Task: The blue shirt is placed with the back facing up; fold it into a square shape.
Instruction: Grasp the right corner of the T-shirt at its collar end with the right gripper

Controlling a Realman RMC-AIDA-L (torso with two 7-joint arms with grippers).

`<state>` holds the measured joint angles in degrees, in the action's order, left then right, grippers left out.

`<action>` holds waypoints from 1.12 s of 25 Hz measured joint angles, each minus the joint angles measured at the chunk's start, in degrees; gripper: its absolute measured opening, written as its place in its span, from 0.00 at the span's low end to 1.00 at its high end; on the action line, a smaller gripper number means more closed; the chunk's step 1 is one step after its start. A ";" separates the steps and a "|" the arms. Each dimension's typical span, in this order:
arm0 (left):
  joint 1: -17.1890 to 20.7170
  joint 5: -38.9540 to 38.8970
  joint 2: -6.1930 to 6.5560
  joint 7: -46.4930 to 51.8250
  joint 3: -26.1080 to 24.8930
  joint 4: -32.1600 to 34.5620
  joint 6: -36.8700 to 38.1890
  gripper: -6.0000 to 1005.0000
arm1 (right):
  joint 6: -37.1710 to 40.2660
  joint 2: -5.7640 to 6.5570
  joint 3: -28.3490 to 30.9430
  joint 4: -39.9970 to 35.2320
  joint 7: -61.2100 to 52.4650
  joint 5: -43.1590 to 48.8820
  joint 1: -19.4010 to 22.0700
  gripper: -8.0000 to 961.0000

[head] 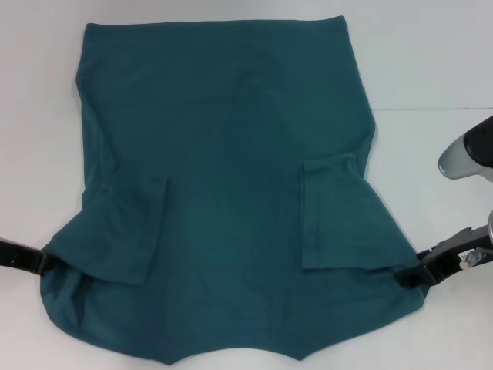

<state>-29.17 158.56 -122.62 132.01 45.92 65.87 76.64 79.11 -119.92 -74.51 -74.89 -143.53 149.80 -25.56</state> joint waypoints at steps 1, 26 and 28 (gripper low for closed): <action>-0.01 0.00 0.01 0.00 -0.03 -0.02 -0.01 0.01 | -0.05 0.01 0.14 -0.17 -0.16 0.23 0.13 0.32; -0.10 0.00 0.01 0.00 -0.04 -0.48 -0.29 0.01 | -4.88 -0.13 0.38 5.82 2.10 0.77 0.00 0.96; -0.10 0.00 0.01 0.00 -0.04 -0.48 -0.30 0.00 | -5.04 -0.10 0.27 6.07 2.14 0.80 -0.01 0.95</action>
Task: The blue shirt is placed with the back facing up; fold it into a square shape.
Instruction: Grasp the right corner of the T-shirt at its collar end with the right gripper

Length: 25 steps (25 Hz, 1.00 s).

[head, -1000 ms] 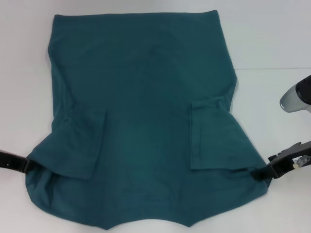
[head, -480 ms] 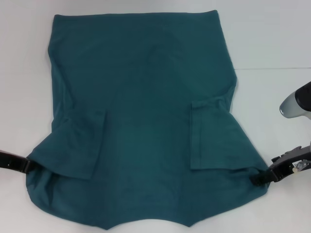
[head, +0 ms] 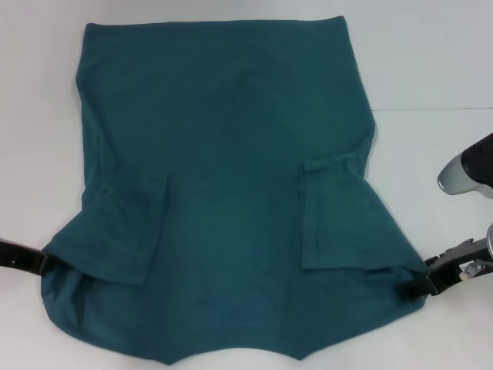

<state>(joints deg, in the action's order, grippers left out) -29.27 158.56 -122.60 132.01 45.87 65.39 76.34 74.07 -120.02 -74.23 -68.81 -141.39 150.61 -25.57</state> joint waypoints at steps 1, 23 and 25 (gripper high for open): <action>0.00 0.00 0.00 0.00 0.00 0.00 -0.03 0.00 | -0.07 0.03 -0.04 0.05 0.02 0.03 -0.02 0.95; -0.26 0.00 0.17 0.00 0.00 -0.88 -0.70 0.01 | -1.37 0.00 0.35 1.52 0.49 -0.77 -0.31 0.12; -0.30 -0.06 0.17 0.20 0.00 -0.88 -0.65 0.01 | -0.68 0.02 0.32 0.51 0.67 -1.33 -0.14 0.11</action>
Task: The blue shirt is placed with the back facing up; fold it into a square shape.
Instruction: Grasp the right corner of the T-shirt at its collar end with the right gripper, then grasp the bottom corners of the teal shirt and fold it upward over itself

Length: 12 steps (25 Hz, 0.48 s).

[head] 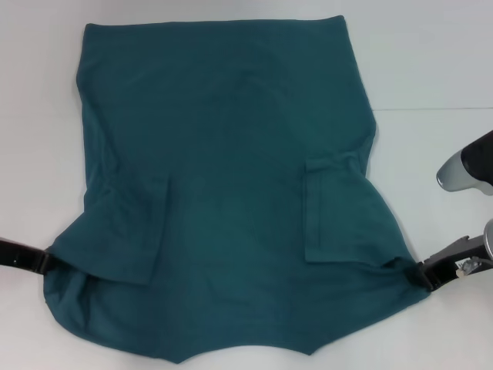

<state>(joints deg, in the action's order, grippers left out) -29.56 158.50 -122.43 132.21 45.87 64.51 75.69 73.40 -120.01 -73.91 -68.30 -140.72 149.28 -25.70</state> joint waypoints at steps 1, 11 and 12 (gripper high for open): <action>-0.09 -0.02 -0.01 0.11 0.00 0.00 0.19 0.01 | 0.53 0.00 -0.08 -0.70 0.04 -0.31 0.08 0.10; -2.37 0.42 1.21 1.22 0.16 0.99 9.77 0.00 | 12.96 0.05 -0.49 -8.41 1.43 -0.67 -0.11 0.07; -2.46 0.45 1.52 1.52 0.08 1.40 10.96 0.01 | 14.36 0.06 -0.55 -9.04 1.50 -0.60 -0.26 0.07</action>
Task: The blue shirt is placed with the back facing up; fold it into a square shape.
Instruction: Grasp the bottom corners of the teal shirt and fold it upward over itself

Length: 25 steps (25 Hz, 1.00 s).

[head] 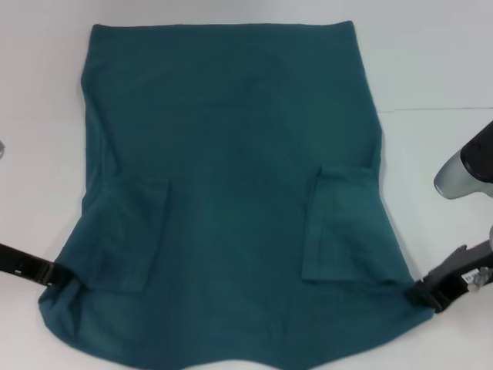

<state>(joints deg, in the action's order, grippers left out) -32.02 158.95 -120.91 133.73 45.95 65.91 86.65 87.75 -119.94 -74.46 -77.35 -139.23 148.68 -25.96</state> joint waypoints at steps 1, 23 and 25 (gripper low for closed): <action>0.06 0.06 0.30 0.37 0.00 0.62 1.35 0.01 | 1.70 0.04 -0.14 -0.61 0.03 0.11 -0.16 0.07; 2.63 4.72 1.62 0.70 6.41 5.24 29.71 0.01 | 26.05 0.02 -6.69 -7.37 5.45 -0.34 1.13 0.07; 2.69 4.72 1.57 0.72 7.32 5.25 31.34 0.01 | 26.10 0.03 -7.40 -7.36 5.43 -0.58 1.70 0.06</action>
<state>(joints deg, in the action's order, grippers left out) -29.33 163.67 -119.34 134.44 53.27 71.16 117.99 113.85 -119.91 -81.86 -84.70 -133.79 148.10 -24.26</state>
